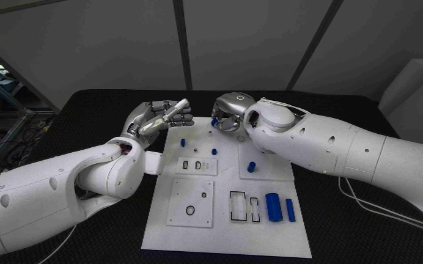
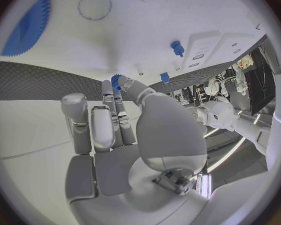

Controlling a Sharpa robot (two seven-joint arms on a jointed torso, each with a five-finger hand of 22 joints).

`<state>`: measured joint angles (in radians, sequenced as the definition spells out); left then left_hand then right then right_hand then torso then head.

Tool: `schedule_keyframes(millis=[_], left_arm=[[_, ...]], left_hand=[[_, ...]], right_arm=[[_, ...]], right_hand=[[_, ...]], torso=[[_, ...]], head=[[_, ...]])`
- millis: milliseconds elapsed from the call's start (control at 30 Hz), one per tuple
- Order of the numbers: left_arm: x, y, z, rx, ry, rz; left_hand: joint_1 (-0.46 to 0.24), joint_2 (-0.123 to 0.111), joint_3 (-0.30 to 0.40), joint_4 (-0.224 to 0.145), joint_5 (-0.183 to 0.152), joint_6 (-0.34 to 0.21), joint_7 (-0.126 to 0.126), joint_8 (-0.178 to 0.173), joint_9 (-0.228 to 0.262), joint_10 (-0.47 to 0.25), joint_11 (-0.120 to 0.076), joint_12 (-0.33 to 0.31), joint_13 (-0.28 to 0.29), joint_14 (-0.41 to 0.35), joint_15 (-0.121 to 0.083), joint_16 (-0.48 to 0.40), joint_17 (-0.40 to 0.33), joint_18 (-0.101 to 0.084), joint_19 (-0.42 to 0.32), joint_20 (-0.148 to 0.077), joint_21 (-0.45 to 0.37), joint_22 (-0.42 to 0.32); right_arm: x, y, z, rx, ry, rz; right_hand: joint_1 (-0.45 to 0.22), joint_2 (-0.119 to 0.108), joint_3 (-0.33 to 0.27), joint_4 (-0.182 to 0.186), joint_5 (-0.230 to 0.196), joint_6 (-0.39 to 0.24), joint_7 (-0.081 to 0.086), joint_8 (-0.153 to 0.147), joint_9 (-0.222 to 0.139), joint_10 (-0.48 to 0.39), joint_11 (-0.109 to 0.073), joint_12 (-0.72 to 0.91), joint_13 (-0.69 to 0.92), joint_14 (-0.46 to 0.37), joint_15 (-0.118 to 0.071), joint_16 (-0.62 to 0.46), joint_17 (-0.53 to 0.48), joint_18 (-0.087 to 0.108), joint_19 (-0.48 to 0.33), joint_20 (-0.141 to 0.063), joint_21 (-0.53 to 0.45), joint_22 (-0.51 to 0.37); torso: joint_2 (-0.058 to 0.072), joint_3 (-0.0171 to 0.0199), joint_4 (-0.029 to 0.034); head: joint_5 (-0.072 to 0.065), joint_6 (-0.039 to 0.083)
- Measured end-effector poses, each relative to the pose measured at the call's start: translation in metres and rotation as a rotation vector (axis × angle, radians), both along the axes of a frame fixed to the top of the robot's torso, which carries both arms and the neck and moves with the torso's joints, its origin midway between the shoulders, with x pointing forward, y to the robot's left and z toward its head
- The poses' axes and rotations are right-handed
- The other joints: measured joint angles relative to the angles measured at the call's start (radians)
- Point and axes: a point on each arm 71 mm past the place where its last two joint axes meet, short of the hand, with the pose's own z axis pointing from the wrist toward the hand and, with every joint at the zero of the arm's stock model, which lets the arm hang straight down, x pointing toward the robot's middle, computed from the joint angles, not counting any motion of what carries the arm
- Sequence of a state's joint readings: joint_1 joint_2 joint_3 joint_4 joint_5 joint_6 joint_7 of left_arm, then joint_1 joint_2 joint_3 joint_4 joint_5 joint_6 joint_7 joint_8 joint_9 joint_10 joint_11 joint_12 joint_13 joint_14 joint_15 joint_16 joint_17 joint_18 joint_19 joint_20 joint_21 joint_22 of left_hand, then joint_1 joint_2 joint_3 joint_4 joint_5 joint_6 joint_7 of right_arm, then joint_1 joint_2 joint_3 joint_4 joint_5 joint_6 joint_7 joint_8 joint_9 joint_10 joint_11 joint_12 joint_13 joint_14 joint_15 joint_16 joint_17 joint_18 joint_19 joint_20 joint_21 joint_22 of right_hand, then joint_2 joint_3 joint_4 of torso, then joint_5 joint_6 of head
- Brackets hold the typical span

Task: Assemble the parts on the task board

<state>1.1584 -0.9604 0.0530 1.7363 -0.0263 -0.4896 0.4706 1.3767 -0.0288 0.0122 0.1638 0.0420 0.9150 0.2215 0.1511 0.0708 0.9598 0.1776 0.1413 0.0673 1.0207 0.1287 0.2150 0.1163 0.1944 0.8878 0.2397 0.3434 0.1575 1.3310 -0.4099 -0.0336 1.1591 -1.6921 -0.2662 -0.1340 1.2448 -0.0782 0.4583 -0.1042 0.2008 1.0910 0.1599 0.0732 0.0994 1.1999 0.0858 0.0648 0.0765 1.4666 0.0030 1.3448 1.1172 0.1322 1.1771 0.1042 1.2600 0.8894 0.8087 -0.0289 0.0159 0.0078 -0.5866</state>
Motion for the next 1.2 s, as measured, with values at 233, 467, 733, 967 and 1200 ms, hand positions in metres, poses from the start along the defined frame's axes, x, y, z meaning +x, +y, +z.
schedule_keyframes(millis=[233,467,733,967,1200], left_arm=[[0.000,0.000,0.000,0.000,0.000,0.001],[0.000,0.002,0.000,0.002,0.000,0.005],[0.001,0.006,0.000,0.006,0.001,0.013],[0.003,0.009,-0.001,0.008,0.002,0.022],[0.004,0.009,-0.002,0.008,0.002,0.023]], left_hand=[[0.000,0.000,0.000,0.000,0.000,0.000,0.000,0.000,0.000,0.000,0.000,0.000,0.000,0.000,0.000,0.000,0.000,0.000,0.000,0.000,0.000,0.000],[0.000,0.000,0.000,0.000,0.000,0.000,0.000,-0.004,0.000,0.000,0.000,-0.004,0.000,-0.004,0.004,0.000,0.000,0.000,0.000,0.000,0.000,0.000],[0.000,0.000,-0.003,0.000,0.000,0.000,0.000,-0.004,-0.001,0.000,0.000,-0.004,0.000,-0.004,0.004,0.000,0.000,0.000,0.000,0.000,0.000,0.000],[0.000,0.000,-0.005,0.000,0.000,0.000,0.000,-0.004,-0.001,0.000,0.000,-0.004,0.000,-0.004,0.004,-0.004,0.000,0.000,0.000,0.000,0.000,0.000],[0.000,0.000,-0.005,0.000,0.000,0.000,0.000,-0.004,-0.001,0.000,0.000,-0.004,0.000,-0.004,0.004,-0.004,0.000,0.000,0.000,0.000,0.000,0.000]], right_arm=[[0.001,0.000,-0.002,0.003,0.007,-0.005],[-0.004,-0.011,0.001,0.043,-0.012,-0.003],[-0.025,-0.067,0.022,0.184,-0.034,-0.041],[-0.034,-0.123,0.030,0.291,0.066,-0.159],[-0.031,-0.141,0.025,0.312,0.142,-0.233]], right_hand=[[-0.012,-0.036,-0.050,0.022,-0.009,-0.194,0.002,-0.010,-0.034,-0.156,0.028,-0.001,-0.012,-0.002,0.022,-0.042,-0.079,0.000,-0.058,0.024,-0.055,-0.091],[-0.006,-0.033,-0.066,0.033,0.021,-0.179,0.010,-0.004,-0.027,-0.156,0.026,0.019,-0.010,-0.002,0.022,-0.048,-0.095,0.000,-0.059,0.026,-0.055,-0.096],[0.001,-0.036,-0.068,0.042,0.040,-0.105,0.007,0.014,-0.016,-0.002,0.004,0.103,0.012,0.000,0.012,-0.014,-0.035,0.000,-0.014,0.015,-0.019,-0.020],[0.005,-0.077,-0.121,0.056,0.060,-0.133,-0.013,-0.004,-0.025,0.157,-0.032,0.222,0.100,0.000,-0.016,0.072,0.119,-0.017,0.059,-0.012,0.037,0.091],[0.033,-0.075,-0.206,0.102,0.064,-0.159,-0.018,0.001,-0.025,0.113,-0.038,0.407,0.305,-0.001,-0.025,0.105,0.177,-0.016,0.082,-0.017,0.057,0.132]], torso=[[0.001,-0.0005,0.0000],[0.001,-0.0006,-0.0005],[-0.005,0.0038,-0.0058],[-0.011,0.0080,-0.0114],[-0.016,0.0113,-0.0175]], head=[[0.000,0.001],[0.000,0.001],[0.000,0.007],[-0.011,0.012],[-0.014,0.009]])
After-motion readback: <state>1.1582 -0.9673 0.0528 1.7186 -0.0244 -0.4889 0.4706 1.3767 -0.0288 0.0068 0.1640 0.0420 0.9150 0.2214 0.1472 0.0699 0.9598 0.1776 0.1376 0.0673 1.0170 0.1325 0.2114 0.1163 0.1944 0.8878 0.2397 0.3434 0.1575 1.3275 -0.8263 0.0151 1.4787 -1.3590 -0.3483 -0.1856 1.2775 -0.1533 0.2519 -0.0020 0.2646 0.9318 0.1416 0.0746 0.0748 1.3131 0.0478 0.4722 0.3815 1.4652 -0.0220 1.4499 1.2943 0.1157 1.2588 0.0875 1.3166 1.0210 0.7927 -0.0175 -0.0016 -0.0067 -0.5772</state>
